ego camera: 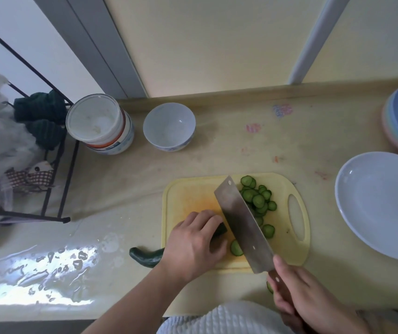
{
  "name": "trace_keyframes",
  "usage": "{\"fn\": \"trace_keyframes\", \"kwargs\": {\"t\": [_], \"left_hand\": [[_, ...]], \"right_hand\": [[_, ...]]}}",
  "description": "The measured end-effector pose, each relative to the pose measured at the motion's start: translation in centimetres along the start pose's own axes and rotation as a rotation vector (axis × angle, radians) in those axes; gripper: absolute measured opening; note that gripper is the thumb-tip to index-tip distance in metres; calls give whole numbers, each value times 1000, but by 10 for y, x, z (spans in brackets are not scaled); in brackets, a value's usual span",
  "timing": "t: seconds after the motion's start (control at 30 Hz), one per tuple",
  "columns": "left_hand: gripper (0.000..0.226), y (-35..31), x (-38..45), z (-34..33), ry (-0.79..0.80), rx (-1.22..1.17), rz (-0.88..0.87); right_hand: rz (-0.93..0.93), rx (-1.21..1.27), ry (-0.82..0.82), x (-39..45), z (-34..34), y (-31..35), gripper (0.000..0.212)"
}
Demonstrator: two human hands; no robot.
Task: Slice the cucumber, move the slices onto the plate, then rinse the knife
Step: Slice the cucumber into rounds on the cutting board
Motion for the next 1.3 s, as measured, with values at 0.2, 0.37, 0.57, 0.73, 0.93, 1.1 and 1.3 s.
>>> {"fn": "trace_keyframes", "kwargs": {"t": [0.2,0.37,0.57,0.73,0.93,1.1,1.3], "left_hand": [[24,8,-6,7,-27,-14,61],[34,13,-10,9,-27,-31,96],[36,13,-9,9,-36,-44,104],[36,12,-9,8,-28,-31,91],[34,6,-5,3,-1,-36,51],[34,-1,-3,0,-22,-25,-19],[25,-17,6,-13,-9,-26,-96]], "right_hand": [[29,-26,42,10,-13,-3,58],[87,-171,17,17,-12,-2,68],[43,-209,13,13,12,10,52],[29,-280,-1,20,46,33,57],[37,-301,26,25,51,51,56],[12,-314,25,13,44,37,56],[31,-307,-46,3,29,31,58]]}}
Point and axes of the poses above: each hand's wrist, its own x-axis towards the middle knuckle, its own z-axis out of the back of the hand, y = z × x, the point moved 6 cm from there along x, towards the middle knuckle, and after that the axes turned 10 degrees about y, right-handed, at the moved point
